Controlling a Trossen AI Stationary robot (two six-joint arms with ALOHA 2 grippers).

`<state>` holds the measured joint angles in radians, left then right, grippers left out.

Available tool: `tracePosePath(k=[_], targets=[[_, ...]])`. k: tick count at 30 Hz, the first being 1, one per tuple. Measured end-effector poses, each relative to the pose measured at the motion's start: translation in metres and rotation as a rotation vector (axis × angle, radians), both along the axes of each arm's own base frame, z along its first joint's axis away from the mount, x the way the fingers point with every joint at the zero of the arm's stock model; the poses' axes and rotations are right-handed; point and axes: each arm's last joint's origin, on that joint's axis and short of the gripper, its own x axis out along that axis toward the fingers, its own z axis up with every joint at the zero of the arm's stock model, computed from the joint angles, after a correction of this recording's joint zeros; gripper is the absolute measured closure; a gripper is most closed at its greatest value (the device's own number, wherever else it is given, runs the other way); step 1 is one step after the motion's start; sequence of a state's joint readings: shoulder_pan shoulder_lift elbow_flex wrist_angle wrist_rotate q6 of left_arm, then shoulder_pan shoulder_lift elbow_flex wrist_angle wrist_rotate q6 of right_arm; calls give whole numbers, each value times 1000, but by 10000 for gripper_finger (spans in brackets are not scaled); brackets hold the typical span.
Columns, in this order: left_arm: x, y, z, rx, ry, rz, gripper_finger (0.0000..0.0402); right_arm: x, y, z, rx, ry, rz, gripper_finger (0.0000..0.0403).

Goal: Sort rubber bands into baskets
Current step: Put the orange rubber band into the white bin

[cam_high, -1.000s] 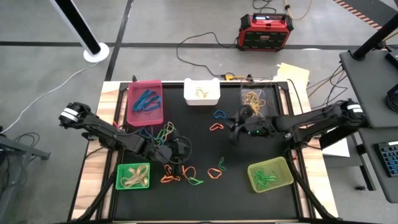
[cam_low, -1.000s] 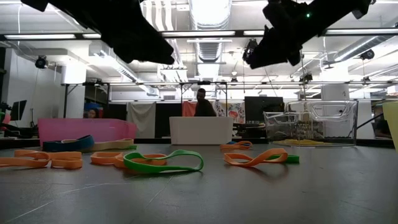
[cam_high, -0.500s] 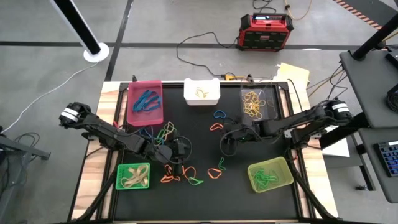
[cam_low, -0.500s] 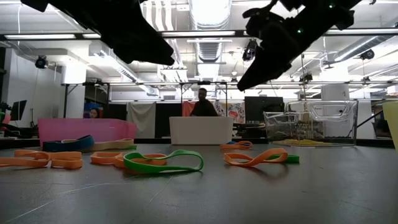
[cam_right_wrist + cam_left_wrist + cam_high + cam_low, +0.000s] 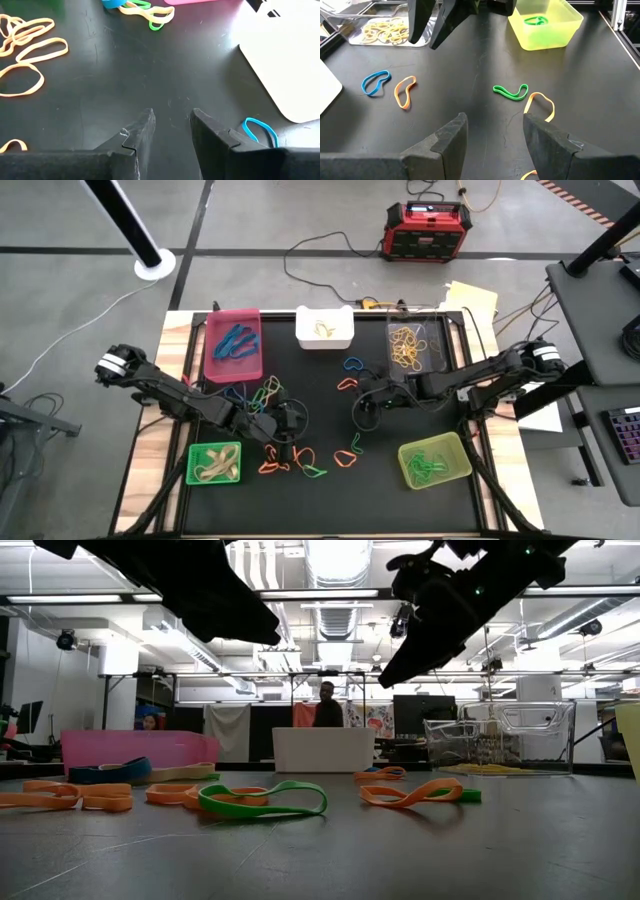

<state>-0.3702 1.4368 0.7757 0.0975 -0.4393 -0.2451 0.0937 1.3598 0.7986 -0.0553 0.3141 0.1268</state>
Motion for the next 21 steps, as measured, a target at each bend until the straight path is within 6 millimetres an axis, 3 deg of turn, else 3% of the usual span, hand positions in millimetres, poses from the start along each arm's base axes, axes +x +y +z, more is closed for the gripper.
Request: tracePosePath(k=[21], targets=[[0, 0, 0, -3, 0, 2, 225, 0, -1, 0, -30, 2, -16, 280]])
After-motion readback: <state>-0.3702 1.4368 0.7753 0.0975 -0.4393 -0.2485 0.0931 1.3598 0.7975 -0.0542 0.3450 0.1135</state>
